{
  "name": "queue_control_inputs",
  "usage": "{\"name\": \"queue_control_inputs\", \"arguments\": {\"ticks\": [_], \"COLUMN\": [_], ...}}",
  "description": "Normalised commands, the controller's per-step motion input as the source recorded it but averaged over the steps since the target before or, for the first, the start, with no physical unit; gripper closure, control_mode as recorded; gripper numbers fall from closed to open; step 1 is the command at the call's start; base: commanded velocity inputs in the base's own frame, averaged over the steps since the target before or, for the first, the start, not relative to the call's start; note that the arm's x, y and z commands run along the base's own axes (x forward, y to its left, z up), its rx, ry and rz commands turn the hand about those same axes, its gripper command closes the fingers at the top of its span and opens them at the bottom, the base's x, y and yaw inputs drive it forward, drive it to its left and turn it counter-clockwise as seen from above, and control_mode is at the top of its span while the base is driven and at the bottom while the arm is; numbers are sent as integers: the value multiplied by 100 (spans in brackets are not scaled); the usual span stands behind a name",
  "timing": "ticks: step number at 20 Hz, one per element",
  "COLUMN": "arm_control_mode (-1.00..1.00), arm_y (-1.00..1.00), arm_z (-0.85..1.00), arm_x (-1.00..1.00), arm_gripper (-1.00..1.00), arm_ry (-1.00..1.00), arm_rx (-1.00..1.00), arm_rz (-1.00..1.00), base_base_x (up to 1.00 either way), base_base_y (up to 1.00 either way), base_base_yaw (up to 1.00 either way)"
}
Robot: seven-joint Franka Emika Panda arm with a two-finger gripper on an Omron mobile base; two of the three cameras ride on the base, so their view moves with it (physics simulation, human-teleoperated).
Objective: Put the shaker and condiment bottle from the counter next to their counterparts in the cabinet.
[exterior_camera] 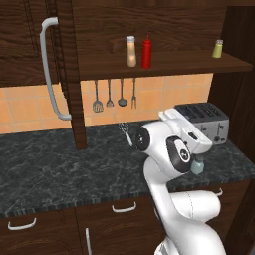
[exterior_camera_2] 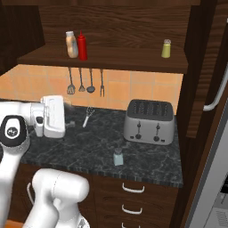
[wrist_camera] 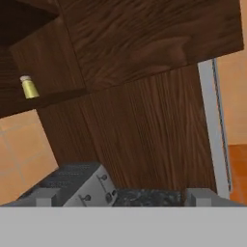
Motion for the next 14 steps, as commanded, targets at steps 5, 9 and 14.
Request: {"name": "queue_control_inputs", "arguments": {"ticks": [5, 9, 14], "arm_control_mode": [-100, -100, -100], "arm_y": [-29, -31, -5], "arm_z": [-86, -85, -62], "arm_x": [47, 25, 4], "arm_gripper": [-100, -100, -100], "arm_ry": [0, 1, 7], "arm_rx": [-3, 0, 0], "arm_rz": [-1, -11, -21], "base_base_x": [0, 0, 0], "base_base_y": [0, 0, 0], "base_base_yaw": [0, 0, 0]}}
